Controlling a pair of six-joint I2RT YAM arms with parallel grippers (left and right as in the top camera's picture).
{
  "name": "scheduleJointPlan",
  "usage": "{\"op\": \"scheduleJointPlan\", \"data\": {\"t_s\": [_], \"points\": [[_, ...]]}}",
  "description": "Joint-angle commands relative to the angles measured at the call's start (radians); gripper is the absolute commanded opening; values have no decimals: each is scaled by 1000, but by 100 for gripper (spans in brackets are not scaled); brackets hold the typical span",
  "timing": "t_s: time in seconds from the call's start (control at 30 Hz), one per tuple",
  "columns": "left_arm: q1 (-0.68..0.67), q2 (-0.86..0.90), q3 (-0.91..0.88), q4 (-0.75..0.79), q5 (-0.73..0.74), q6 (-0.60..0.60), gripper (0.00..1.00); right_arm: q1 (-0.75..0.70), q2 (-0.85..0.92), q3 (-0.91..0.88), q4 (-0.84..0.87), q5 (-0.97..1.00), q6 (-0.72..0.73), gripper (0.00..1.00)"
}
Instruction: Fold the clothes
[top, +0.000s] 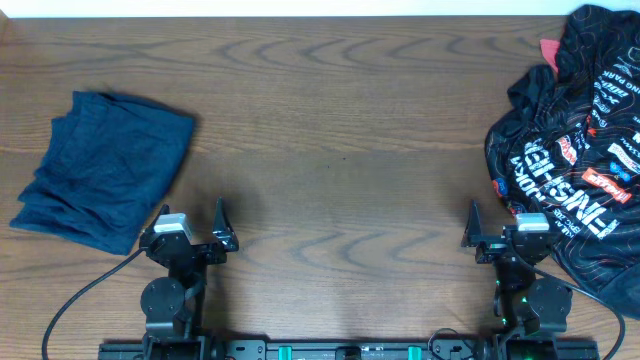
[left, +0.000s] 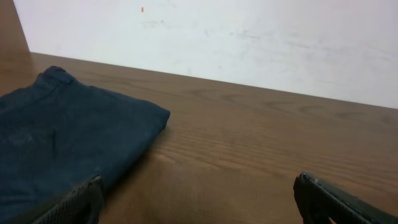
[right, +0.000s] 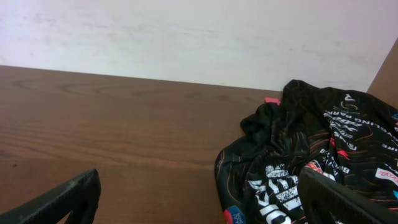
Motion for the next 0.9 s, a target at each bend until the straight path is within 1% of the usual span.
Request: {"op": "scheduleJointPlan", "data": {"t_s": [0.0, 0.27, 0.37, 0.6, 0.73, 0.87], "points": [[-4, -6, -30, -14, 6, 10, 98, 11, -6, -1, -3, -4, -13, 99], [-4, -6, -30, -14, 6, 10, 98, 11, -6, -1, -4, -12, -8, 99], [-4, -6, -30, -14, 6, 10, 98, 11, -5, -1, -4, -11, 61, 99], [-4, -6, -27, -14, 7, 10, 98, 11, 11, 10, -4, -7, 77, 99], [-4, -2, -1, -14, 7, 10, 98, 11, 56, 68, -35, 10, 77, 99], [-4, 47, 51, -19, 14, 10, 98, 11, 175, 176, -80, 51, 77, 99]]}}
